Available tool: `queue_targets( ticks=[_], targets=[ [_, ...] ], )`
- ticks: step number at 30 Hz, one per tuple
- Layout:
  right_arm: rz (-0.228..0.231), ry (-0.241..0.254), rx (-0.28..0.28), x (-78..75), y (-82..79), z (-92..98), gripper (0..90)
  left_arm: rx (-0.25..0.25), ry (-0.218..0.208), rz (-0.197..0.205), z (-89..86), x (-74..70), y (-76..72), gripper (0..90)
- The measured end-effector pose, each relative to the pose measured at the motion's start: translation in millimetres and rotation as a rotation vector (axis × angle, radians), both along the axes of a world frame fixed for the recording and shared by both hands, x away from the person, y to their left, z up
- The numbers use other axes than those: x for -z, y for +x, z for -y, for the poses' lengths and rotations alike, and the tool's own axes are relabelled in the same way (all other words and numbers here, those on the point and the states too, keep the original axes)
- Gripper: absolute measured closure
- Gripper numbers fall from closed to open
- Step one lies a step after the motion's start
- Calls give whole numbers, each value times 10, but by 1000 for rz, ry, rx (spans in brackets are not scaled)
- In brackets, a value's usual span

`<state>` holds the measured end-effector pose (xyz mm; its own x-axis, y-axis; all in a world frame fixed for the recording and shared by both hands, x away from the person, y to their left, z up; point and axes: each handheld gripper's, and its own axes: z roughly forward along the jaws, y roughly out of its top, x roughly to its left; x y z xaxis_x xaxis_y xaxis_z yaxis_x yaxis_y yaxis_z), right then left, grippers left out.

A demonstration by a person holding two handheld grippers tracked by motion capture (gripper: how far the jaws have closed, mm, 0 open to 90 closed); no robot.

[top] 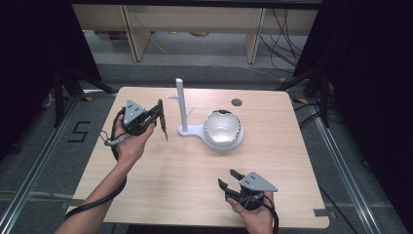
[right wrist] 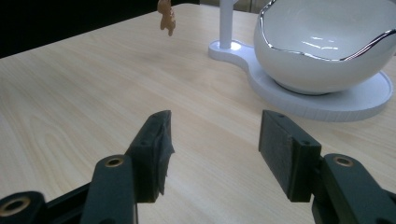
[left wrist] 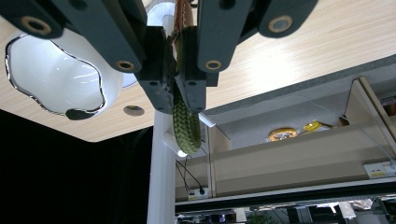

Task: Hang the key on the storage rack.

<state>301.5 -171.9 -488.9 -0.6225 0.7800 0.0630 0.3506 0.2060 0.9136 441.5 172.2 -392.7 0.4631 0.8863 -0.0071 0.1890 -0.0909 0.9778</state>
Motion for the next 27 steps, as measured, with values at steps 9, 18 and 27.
queue_targets(
  ticks=[9, 18, 27],
  targets=[
    [-4, 16, 4, 30, 3, 27, 445, -13, 15, -2, 38, 3, 80, 833],
    [0, 32, 1, 24, 3, 33, 443, -19, 26, -8, 87, 18, 171, 832],
    [-6, 20, -5, 13, -1, 28, 439, -36, 30, -9, 125, 3, 248, 832]
  ],
)
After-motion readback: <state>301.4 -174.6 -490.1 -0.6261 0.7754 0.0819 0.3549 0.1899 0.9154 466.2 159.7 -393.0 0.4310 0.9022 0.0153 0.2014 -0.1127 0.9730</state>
